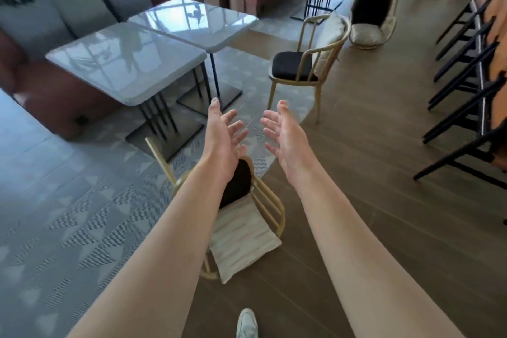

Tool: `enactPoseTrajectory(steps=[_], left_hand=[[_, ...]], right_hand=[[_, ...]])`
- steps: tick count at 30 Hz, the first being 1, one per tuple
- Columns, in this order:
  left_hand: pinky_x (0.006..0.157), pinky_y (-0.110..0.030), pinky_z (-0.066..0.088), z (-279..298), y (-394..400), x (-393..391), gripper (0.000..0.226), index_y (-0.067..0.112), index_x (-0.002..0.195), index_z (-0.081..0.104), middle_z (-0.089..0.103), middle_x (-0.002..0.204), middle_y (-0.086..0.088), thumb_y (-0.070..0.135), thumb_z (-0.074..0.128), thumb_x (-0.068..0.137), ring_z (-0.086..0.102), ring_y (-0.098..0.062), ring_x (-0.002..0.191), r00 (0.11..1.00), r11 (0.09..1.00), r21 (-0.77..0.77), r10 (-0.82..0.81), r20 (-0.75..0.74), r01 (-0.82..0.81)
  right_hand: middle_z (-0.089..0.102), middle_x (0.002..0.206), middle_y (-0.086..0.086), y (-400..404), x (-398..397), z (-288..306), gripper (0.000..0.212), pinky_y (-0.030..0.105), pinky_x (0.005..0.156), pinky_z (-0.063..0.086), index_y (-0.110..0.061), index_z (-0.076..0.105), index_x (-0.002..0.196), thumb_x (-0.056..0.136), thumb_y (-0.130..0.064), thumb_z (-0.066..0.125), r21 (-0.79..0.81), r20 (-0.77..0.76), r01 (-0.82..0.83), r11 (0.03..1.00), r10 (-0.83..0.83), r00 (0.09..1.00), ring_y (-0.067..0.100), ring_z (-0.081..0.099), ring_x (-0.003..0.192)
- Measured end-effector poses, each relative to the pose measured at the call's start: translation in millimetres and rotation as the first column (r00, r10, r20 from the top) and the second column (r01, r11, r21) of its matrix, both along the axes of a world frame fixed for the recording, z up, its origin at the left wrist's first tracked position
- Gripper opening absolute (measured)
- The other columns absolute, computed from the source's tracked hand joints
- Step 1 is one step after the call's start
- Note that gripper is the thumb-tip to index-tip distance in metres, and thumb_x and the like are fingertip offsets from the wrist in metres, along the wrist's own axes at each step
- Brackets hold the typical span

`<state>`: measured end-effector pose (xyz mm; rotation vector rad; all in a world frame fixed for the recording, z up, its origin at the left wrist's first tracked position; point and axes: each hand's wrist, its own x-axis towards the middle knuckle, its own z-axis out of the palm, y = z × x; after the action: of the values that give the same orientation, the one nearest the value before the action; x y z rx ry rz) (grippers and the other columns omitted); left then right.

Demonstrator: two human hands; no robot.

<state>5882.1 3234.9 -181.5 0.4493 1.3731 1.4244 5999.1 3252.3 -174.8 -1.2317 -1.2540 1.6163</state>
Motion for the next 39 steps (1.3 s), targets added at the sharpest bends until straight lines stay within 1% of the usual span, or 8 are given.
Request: enactPoseTrajectory(steps=[3, 10, 16, 21, 24, 27, 31, 39], left_hand=[[0.110, -0.047, 0.037, 2, 17, -18, 0.067, 0.020, 0.144, 0.052, 0.054, 0.139, -0.007, 0.066, 0.028, 0.101, 0.055, -0.024, 0.122, 0.999, 1.000, 0.023, 0.011, 0.036, -0.012], [0.118, -0.051, 0.032, 3, 40, -40, 0.067, 0.022, 0.147, 0.048, 0.051, 0.146, -0.006, 0.065, 0.027, 0.101, 0.053, -0.023, 0.128, 1.000, 0.999, 0.047, 0.012, -0.010, -0.012], [0.118, -0.049, 0.031, -3, 51, -51, 0.067, 0.020, 0.149, 0.046, 0.048, 0.150, -0.009, 0.064, 0.028, 0.102, 0.052, -0.025, 0.131, 0.993, 0.992, 0.030, 0.120, -0.009, -0.120], [0.121, -0.052, 0.026, -19, 52, -24, 0.069, 0.019, 0.153, 0.041, 0.041, 0.157, -0.011, 0.064, 0.027, 0.102, 0.046, -0.026, 0.139, 0.974, 0.975, 0.012, 0.222, -0.038, -0.222], [0.122, -0.054, 0.024, -40, 46, 6, 0.070, 0.018, 0.154, 0.040, 0.040, 0.157, -0.012, 0.063, 0.026, 0.102, 0.044, -0.027, 0.140, 0.954, 0.955, -0.029, 0.295, -0.047, -0.296], [0.121, -0.052, 0.024, -68, 35, 26, 0.071, 0.018, 0.153, 0.041, 0.040, 0.157, -0.012, 0.065, 0.024, 0.102, 0.044, -0.027, 0.141, 0.928, 0.922, -0.108, 0.370, -0.037, -0.372], [0.120, -0.050, 0.026, -108, 10, 39, 0.074, 0.020, 0.152, 0.041, 0.039, 0.158, -0.011, 0.069, 0.024, 0.100, 0.045, -0.026, 0.140, 0.894, 0.873, -0.209, 0.448, -0.015, -0.441], [0.115, -0.048, 0.029, -205, -28, 33, 0.074, 0.023, 0.152, 0.042, 0.041, 0.158, -0.009, 0.070, 0.026, 0.098, 0.047, -0.024, 0.139, 0.860, 0.815, -0.321, 0.510, 0.000, -0.483]], right_hand=[[0.047, 0.152, 0.002, 12, -18, 0, 0.063, 0.043, 0.118, 0.033, -0.019, 0.045, 0.149, 0.104, -0.058, 0.024, 0.010, 0.033, -0.026, 1.000, 0.025, 0.999, 0.020, 0.043, 0.140], [0.049, 0.151, 0.002, 42, -40, -1, 0.062, 0.043, 0.117, 0.034, -0.019, 0.045, 0.148, 0.105, -0.057, 0.024, 0.016, 0.039, -0.036, 0.999, 0.035, 0.999, 0.020, 0.045, 0.139], [0.046, 0.153, 0.003, 70, -50, -6, 0.062, 0.044, 0.120, 0.031, -0.017, 0.041, 0.151, 0.105, -0.055, 0.026, -0.016, -0.016, -0.149, 0.989, 0.149, 0.989, 0.020, 0.043, 0.141], [0.051, 0.148, 0.001, 85, -33, -28, 0.060, 0.045, 0.118, 0.033, -0.020, 0.044, 0.149, 0.104, -0.057, 0.030, -0.059, -0.007, -0.242, 0.968, 0.242, 0.970, 0.018, 0.047, 0.136], [0.053, 0.146, 0.002, 92, -7, -49, 0.059, 0.046, 0.117, 0.034, -0.017, 0.046, 0.148, 0.105, -0.054, 0.030, -0.120, 0.005, -0.318, 0.941, 0.320, 0.947, 0.020, 0.048, 0.135], [0.052, 0.146, 0.004, 95, 12, -74, 0.059, 0.045, 0.117, 0.034, -0.014, 0.046, 0.147, 0.105, -0.053, 0.030, -0.188, 0.008, -0.371, 0.910, 0.379, 0.925, 0.022, 0.047, 0.136], [0.053, 0.145, 0.005, 89, 16, -112, 0.060, 0.044, 0.116, 0.036, -0.013, 0.047, 0.146, 0.105, -0.053, 0.031, -0.301, 0.007, -0.391, 0.870, 0.412, 0.911, 0.022, 0.048, 0.136], [0.051, 0.148, 0.005, 51, 3, -201, 0.058, 0.044, 0.118, 0.033, -0.012, 0.045, 0.148, 0.105, -0.050, 0.033, -0.395, 0.039, -0.405, 0.825, 0.455, 0.889, 0.018, 0.047, 0.137]])
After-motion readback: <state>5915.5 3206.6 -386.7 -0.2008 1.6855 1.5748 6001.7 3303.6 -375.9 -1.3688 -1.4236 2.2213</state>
